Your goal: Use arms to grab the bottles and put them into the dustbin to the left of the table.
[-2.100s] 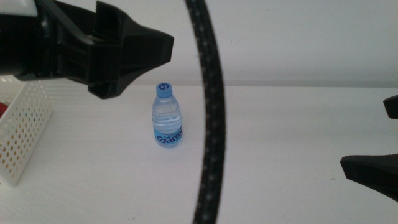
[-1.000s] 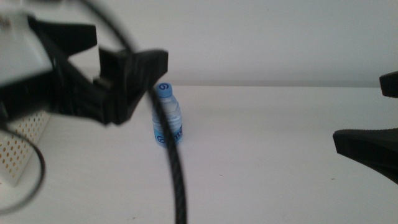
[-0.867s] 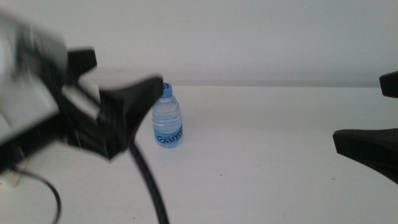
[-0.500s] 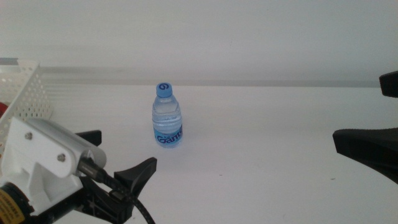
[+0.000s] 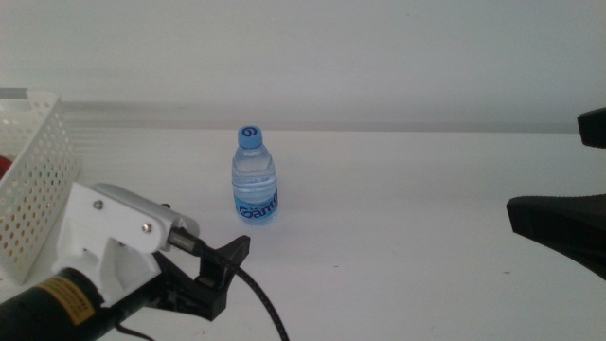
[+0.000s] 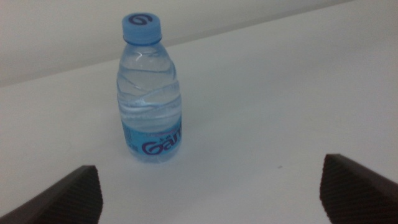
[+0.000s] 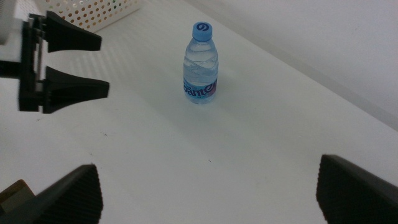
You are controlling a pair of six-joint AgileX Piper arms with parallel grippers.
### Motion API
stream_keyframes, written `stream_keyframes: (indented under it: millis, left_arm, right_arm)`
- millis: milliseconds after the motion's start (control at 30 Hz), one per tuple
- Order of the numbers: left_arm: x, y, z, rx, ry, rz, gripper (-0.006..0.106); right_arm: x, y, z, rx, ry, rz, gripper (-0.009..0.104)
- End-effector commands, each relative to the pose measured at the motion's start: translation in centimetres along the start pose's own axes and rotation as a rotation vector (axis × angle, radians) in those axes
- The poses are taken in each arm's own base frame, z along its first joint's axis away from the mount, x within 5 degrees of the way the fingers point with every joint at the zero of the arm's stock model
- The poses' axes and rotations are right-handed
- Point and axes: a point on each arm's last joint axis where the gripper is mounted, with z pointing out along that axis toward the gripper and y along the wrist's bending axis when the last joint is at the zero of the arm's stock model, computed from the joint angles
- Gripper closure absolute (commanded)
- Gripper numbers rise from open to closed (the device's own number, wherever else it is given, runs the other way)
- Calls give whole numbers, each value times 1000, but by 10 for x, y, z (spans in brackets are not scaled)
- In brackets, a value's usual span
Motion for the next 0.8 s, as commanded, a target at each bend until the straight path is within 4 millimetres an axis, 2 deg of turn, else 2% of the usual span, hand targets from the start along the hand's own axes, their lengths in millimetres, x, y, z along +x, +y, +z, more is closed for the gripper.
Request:
stream_keyframes:
  millis: [0, 200, 500, 767]
  left_arm:
    - [2, 3, 8, -20, -56, -27, 7]
    - [20, 12, 26, -66, -124, -83, 7]
    - [40, 27, 58, -86, -160, -48, 7]
    - [44, 28, 94, -54, -143, -39, 7]
  right_arm:
    - [-2, 0, -2, 4, -20, -12, 3]
    - [-2, 0, -2, 4, -20, -12, 3]
    - [-2, 0, -2, 4, -20, -12, 3]
    - [-2, 0, -2, 4, -20, -12, 3]
